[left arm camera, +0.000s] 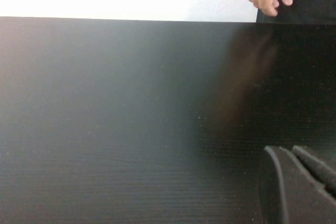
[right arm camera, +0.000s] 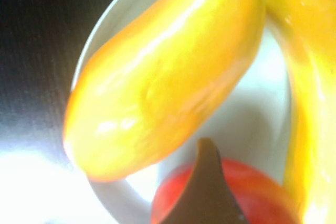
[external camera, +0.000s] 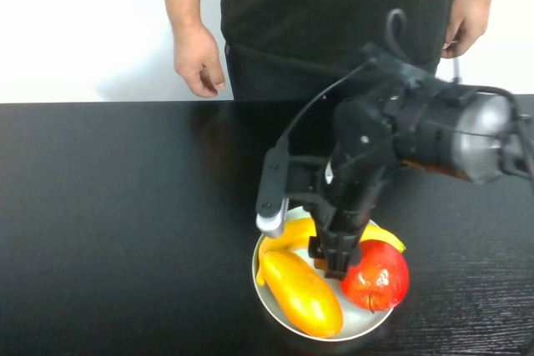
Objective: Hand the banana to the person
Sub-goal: Pick up the banana
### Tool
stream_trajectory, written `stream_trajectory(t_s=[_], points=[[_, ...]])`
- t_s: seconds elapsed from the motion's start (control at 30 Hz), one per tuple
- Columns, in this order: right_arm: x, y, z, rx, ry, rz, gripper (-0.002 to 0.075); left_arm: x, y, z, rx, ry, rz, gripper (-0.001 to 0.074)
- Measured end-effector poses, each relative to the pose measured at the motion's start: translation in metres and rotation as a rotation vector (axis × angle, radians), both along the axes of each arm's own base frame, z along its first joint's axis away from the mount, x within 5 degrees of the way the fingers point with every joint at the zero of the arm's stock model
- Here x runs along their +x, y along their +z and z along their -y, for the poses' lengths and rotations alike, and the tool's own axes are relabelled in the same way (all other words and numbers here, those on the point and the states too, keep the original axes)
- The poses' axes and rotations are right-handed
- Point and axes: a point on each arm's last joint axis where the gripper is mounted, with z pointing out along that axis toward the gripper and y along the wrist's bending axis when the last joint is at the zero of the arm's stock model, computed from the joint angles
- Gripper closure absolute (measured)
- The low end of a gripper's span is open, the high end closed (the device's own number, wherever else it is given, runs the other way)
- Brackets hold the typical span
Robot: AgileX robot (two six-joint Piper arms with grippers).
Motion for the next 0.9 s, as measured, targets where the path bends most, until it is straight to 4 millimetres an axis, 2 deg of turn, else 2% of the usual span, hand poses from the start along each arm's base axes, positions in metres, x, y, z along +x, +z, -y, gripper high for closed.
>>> stream_trajectory(t_s=[0.2,0.4,0.9], points=[[0.014,-0.018,-0.009,-0.029,0.095,0.001,0.0281,0.0,0.0,0.0,0.0,0.0,0.0,0.0739],[0.026,-0.031,-0.003,-0.048,0.098,0.006,0.0281,0.0,0.0,0.0,0.0,0.0,0.0,0.0739],[0.036,-0.051,-0.005,-0.054,0.123,0.035,0.0284,0.0,0.0,0.0,0.0,0.0,0.0,0.0739]])
